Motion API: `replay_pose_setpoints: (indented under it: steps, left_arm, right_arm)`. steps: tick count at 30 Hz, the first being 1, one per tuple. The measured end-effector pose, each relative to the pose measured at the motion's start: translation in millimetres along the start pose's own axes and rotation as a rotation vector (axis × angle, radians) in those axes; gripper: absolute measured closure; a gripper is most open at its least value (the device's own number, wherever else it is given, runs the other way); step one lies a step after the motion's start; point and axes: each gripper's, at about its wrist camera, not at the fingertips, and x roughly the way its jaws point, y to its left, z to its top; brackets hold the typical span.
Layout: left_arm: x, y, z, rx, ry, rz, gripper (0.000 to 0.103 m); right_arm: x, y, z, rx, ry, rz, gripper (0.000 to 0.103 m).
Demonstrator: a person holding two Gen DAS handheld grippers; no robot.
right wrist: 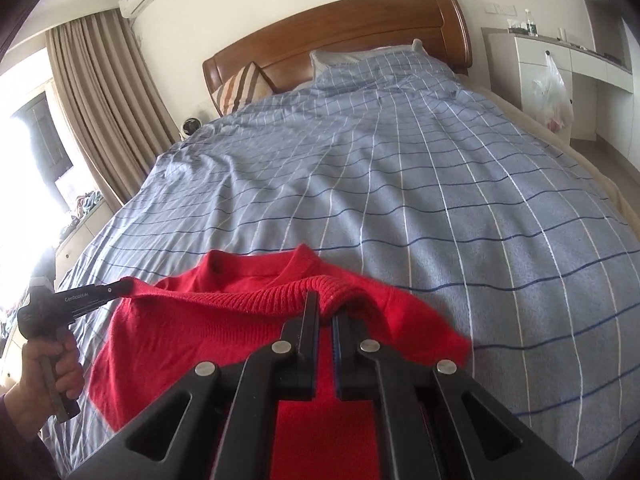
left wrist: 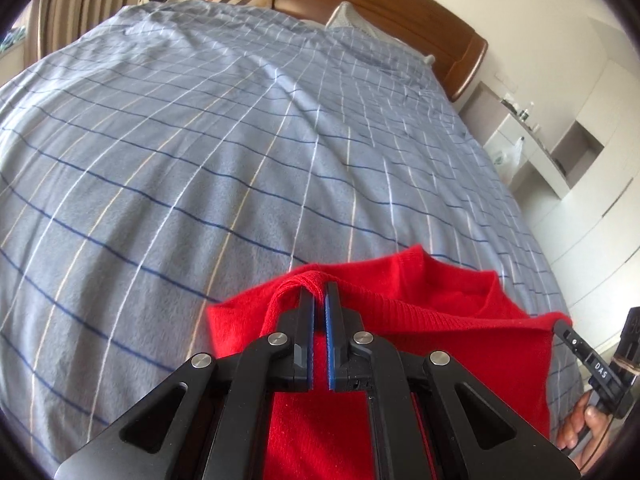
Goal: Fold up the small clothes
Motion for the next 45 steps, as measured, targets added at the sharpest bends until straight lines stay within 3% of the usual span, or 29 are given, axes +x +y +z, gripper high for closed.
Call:
replay_pose_setpoints:
  steps: [3, 5, 6, 9, 10, 15, 20, 22, 25, 29, 30, 33, 39, 45]
  left_arm:
    - [20, -1, 3, 0.006, 0.022, 0.029, 0.099]
    - [29, 1, 5, -0.009, 0.039, 0.046, 0.091]
    - [32, 4, 6, -0.028, 0.051, 0.045, 0.084]
    - [23, 12, 9, -0.082, 0.027, 0.066, 0.021]
    - [14, 14, 10, -0.090, -0.012, 0.074, 0.018]
    - [-28, 12, 3, -0.037, -0.076, 0.058, 0.017]
    - [-53, -19, -54, 0.162, -0.054, 0.004, 0.017]
    - [-52, -27, -81, 0.263, -0.017, 0.057, 0.017]
    - [-45, -13, -105, 0.290, 0.052, 0.169, 0.017]
    - [-59, 11, -108, 0.228, 0.041, 0.240, 0.017]
    - [-64, 13, -108, 0.219, 0.040, 0.251, 0.018]
    - [-87, 13, -115, 0.199, 0.019, 0.248, 0.019]
    - [-135, -2, -162, 0.269, -0.048, 0.251, 0.011]
    - [-151, -9, -209, 0.275, -0.058, 0.263, 0.008]
  right_arm:
    - [24, -15, 1, 0.054, 0.027, 0.005, 0.098]
    - [38, -25, 3, 0.099, 0.056, 0.014, 0.098]
    - [43, -29, 2, 0.124, 0.072, 0.001, 0.089]
    - [42, -44, 0, 0.185, 0.074, -0.005, 0.062]
    - [36, -47, 0, 0.187, 0.058, -0.015, 0.061]
    - [-3, -32, 2, 0.066, 0.023, -0.035, 0.061]
    - [-41, 21, -38, -0.157, 0.081, 0.096, 0.061]
    - [-46, 35, -67, -0.237, 0.140, 0.121, 0.061]
    - [-41, 25, -111, -0.311, 0.227, 0.005, 0.063]
    - [-61, -1, -125, -0.270, 0.193, -0.056, 0.067]
    - [-64, -4, -124, -0.260, 0.199, -0.099, 0.064]
    - [-83, -8, -125, -0.224, 0.172, -0.101, 0.064]
    - [-122, -3, -151, -0.187, 0.104, -0.079, 0.061]
    - [-147, 5, -188, -0.139, 0.053, -0.070, 0.059]
